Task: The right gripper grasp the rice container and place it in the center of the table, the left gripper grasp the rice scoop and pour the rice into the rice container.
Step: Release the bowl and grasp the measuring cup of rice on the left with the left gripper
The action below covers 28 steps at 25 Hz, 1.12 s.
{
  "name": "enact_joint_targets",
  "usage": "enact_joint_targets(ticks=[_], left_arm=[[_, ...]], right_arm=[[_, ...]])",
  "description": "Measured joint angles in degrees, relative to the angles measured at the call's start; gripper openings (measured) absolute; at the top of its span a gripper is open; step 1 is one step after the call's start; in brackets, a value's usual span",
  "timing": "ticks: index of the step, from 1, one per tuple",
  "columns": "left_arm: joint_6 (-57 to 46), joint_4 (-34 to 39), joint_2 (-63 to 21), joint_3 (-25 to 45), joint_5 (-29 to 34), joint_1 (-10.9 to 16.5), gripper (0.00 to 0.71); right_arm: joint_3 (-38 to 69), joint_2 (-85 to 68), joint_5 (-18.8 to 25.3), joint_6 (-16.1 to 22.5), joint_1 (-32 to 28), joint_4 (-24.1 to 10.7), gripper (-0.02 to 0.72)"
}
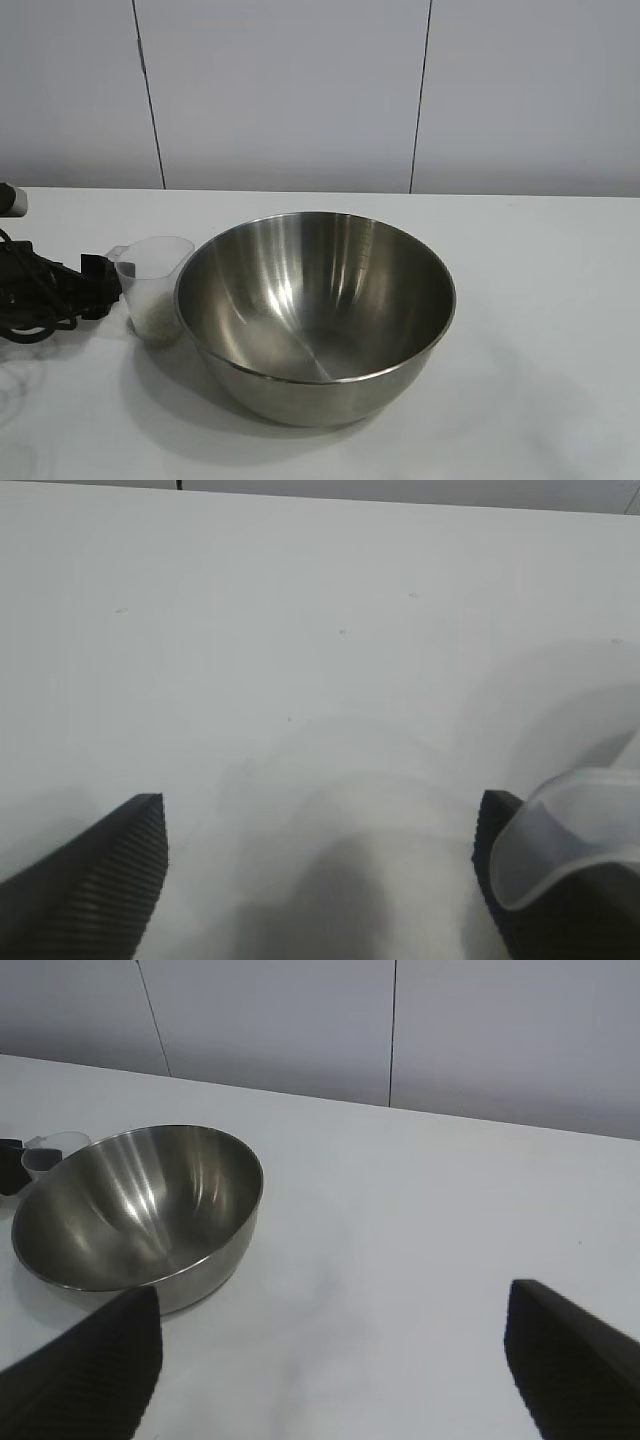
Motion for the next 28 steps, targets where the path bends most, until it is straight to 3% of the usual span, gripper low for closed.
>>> enact_joint_targets(ticks=[9,12,16,18,22,28], left_arm=[[-0.04,0.00,-0.32,-0.18,0.00,0.00,0.571],[-0.04,0.00,-0.32,-0.38,0.00,0.00,0.433],[-0.04,0.41,-0.32,-0.38,0.00,0.00,0.136],[-0.04,0.90,-0.32,-0.38,0.00,0.00,0.053],[-0.04,1.26,-0.40,-0.38,0.00,0.00,0.010],[0.01,1.66,-3.74,-0.38,0.17,0.00,0.006]], right_arm=[[0.00,0.00,0.00,0.00,0.00,0.05,0.638],[0.00,0.00,0.00,0.00,0.00,0.10,0.638],[0.00,0.00,0.00,0.00,0.00,0.15,0.638],[0.00,0.00,0.00,0.00,0.00,0.20,0.638],[0.00,0.00,0.00,0.00,0.00,0.20,0.638],[0.00,0.00,0.00,0.00,0.00,0.20,0.638]])
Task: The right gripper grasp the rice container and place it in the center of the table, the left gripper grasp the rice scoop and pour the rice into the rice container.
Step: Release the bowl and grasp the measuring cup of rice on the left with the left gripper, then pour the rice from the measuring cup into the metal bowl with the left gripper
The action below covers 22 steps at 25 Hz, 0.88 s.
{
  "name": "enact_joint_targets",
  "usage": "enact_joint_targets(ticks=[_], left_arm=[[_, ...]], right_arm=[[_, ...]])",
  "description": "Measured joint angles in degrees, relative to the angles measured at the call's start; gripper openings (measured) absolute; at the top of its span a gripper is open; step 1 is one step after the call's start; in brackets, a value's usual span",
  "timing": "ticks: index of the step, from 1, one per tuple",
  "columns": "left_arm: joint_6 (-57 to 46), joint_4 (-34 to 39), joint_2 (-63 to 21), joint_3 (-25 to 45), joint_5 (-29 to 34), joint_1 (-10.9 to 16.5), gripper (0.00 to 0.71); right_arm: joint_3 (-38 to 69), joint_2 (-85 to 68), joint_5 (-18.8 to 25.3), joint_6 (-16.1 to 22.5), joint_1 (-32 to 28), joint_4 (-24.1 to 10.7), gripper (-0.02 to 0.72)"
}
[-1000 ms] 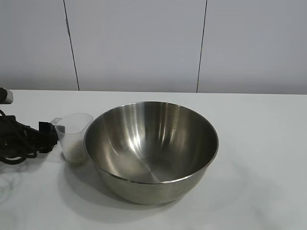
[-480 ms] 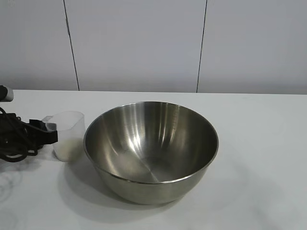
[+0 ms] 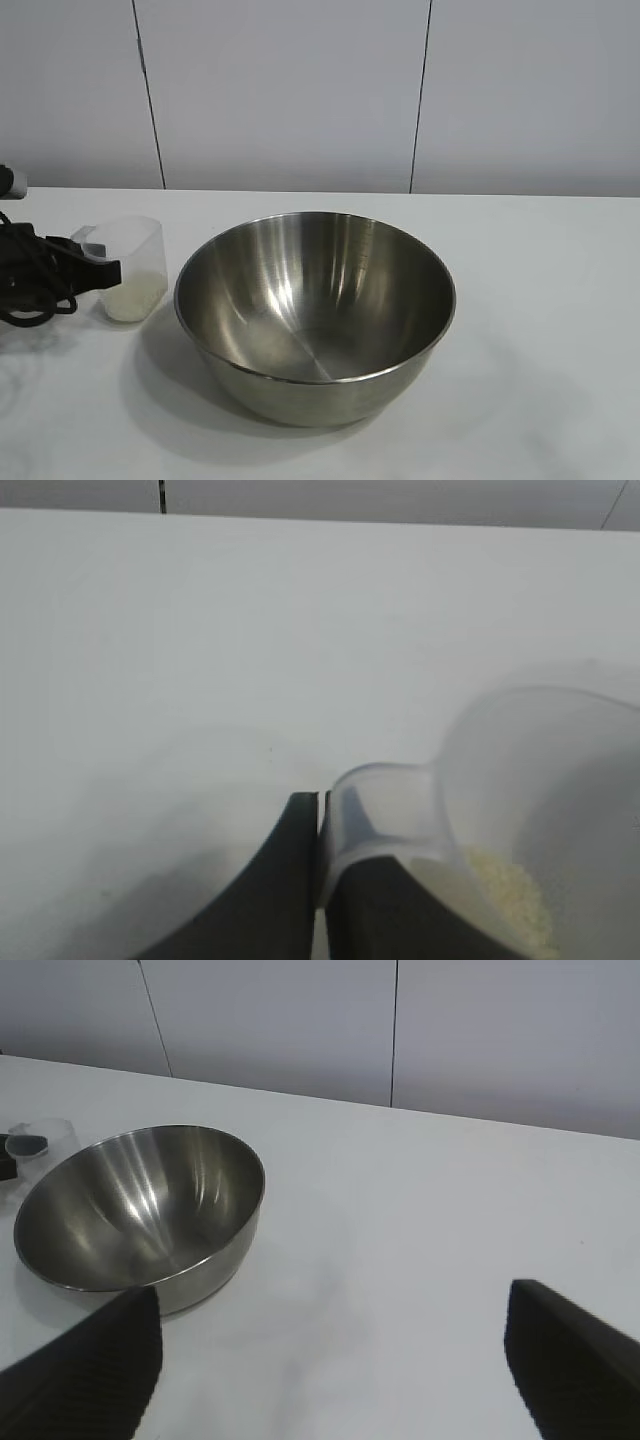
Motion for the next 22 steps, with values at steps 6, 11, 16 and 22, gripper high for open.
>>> enact_joint_targets(ticks=[6,11,16,22], left_arm=[[2.79,3.86,-4.92,0.00,0.07,0.00,0.006],[7.42,7.03,-14.47,-1.34,6.27,0.00,0.006],[10.12,11.28,-24.28,-6.59,24.92,-1.55,0.006],[17.91,11.94,-29.74,-16.26,44.58,-9.76,0.004]], right_arm=[[0.00,0.00,0.00,0.00,0.00,0.22,0.638],[0.00,0.00,0.00,0.00,0.00,0.33,0.638],[0.00,0.00,0.00,0.00,0.00,0.74,0.638],[0.00,0.00,-0.05,0.00,0.00,1.15,0.638]])
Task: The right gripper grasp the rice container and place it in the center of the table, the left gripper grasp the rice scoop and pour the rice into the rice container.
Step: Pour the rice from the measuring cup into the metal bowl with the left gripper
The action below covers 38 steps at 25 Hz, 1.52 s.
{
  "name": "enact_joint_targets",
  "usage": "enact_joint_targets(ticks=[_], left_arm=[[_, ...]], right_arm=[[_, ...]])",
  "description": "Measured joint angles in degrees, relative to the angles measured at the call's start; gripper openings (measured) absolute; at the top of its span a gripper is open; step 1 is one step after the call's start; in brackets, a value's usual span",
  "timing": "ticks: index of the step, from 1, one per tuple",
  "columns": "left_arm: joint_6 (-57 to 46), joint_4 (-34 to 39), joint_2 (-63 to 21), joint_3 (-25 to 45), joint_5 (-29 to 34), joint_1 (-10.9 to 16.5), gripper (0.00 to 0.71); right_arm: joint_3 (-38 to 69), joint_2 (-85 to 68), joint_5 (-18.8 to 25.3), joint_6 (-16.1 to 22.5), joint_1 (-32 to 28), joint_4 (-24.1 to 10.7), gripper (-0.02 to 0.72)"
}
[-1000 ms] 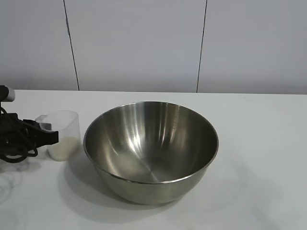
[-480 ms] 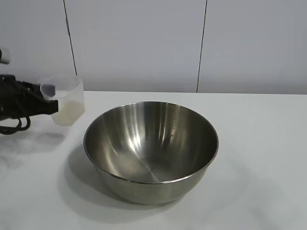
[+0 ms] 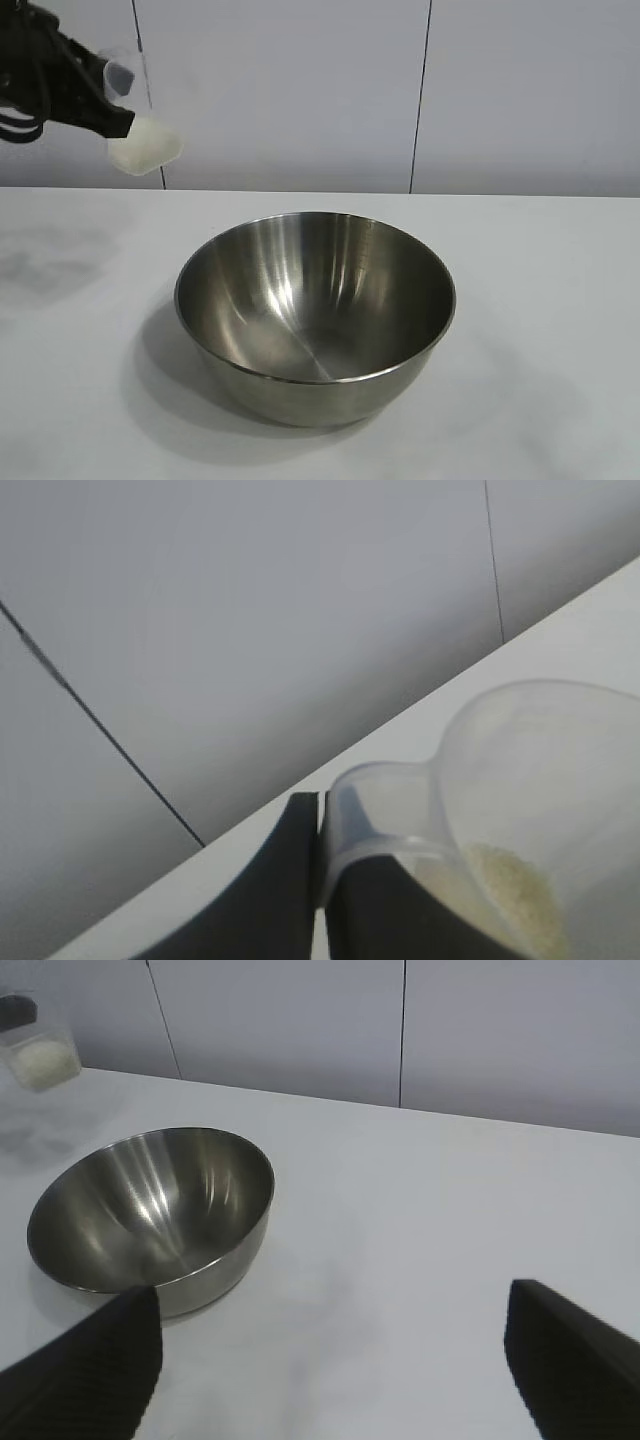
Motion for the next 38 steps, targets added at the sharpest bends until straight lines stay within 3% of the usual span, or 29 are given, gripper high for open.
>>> enact_joint_targets(ticks=[4,7,17,22,29,38], left_arm=[[6.78,0.07,0.00,-4.44,7.72,-6.89,0.003],[11.64,0.12,0.07,-6.23,9.31,-10.67,0.003],[35.36,0.29,6.22,-6.68,10.06,-19.02,0.003],[55.91,2.81,9.43,-6.68,4.70,-21.18,0.003],[85.62,3.18,13.88,-6.68,-3.01,-21.57,0.003],[99.49,3.64,13.89,-6.68,-7.40,-21.31,0.003]], right_arm=[[0.00,0.00,0.00,0.00,0.00,0.17,0.638],[0.00,0.00,0.00,0.00,0.00,0.23,0.638],[0.00,0.00,-0.01,0.00,0.00,0.35,0.638],[0.00,0.00,-0.01,0.00,0.00,0.35,0.638],[0.00,0.00,-0.01,0.00,0.00,0.35,0.638],[0.00,0.00,-0.01,0.00,0.00,0.40,0.638]])
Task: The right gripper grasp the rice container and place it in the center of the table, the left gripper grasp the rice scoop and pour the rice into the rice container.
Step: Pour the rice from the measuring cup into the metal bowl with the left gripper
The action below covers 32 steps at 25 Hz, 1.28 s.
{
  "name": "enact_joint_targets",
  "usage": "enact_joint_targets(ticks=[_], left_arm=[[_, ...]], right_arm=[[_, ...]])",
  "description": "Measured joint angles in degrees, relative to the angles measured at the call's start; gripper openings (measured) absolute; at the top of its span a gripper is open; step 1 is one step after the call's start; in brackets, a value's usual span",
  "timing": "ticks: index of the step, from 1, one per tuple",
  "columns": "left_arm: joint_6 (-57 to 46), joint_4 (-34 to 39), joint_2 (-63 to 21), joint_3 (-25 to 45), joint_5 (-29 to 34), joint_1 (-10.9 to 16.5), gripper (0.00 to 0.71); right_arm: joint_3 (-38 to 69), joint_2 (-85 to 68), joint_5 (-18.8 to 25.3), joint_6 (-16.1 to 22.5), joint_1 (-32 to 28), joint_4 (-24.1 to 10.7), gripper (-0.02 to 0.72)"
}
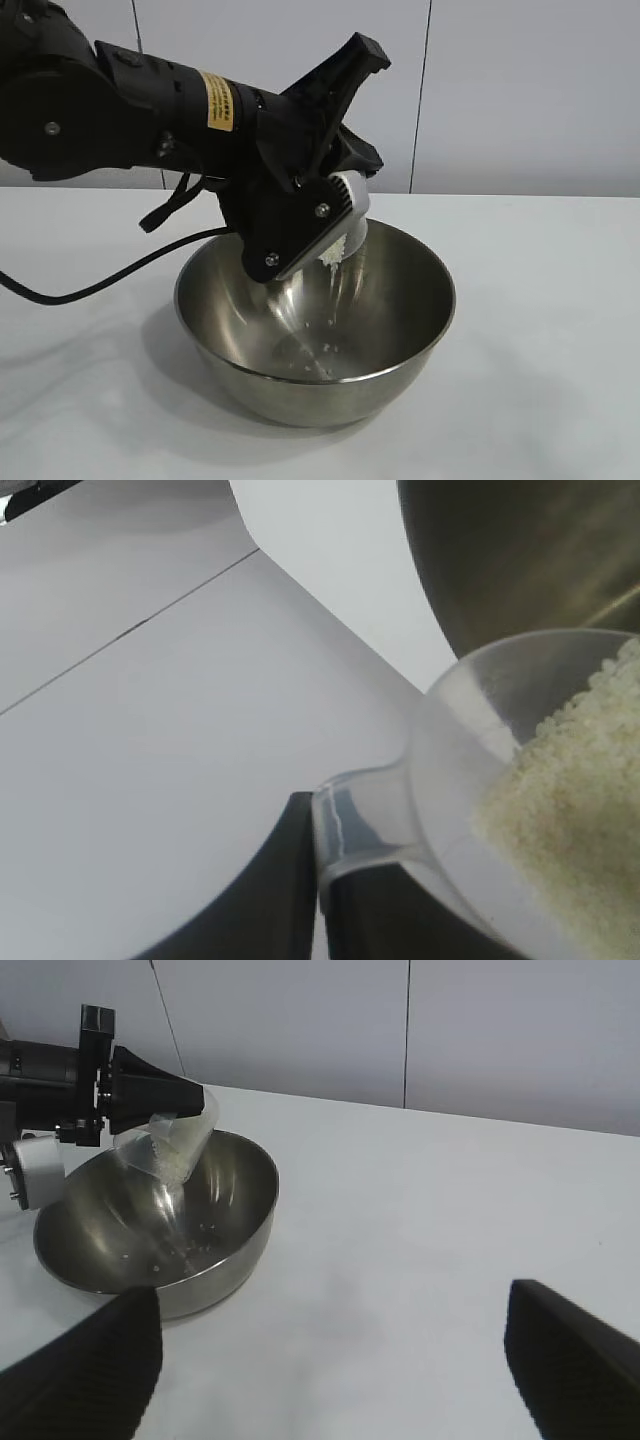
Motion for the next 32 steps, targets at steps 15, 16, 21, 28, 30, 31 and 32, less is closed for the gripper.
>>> enact_joint_targets(ticks=[15,16,21,28,30,31,32], left_arm=[[14.52,-0.44,0.00,0.00,-4.37,0.00,0.003],[15.72,-0.44,0.00,0.00,-4.37,0.00,0.003],[19.87,-0.50,-0.29,0.00,-4.42,0.00,0.003],[13.27,-5.71,-1.76,1.45,-8.24,0.00,0.003],[5.46,-7.43,-1.88,3.81,-11.58,-0.30,0.003],[0.39,-8.36,-1.88,5.22,-13.65,-0.78,0.003],[-5.06,-9.23,-1.88,6.56,-15.93,-1.44,0.003]], right_arm=[[0.00,0.00,0.00,0.00,0.00,0.00,0.638],[0.00,0.00,0.00,0.00,0.00,0.00,0.638],[0.00,0.00,0.00,0.00,0.00,0.00,0.638],[0.00,0.00,-0.05,0.00,0.00,0.00,0.638],[0.00,0.00,-0.05,0.00,0.00,0.00,0.638],[0.00,0.00,-0.05,0.00,0.00,0.00,0.638],[0.00,0.00,-0.05,0.00,0.00,0.00,0.638]])
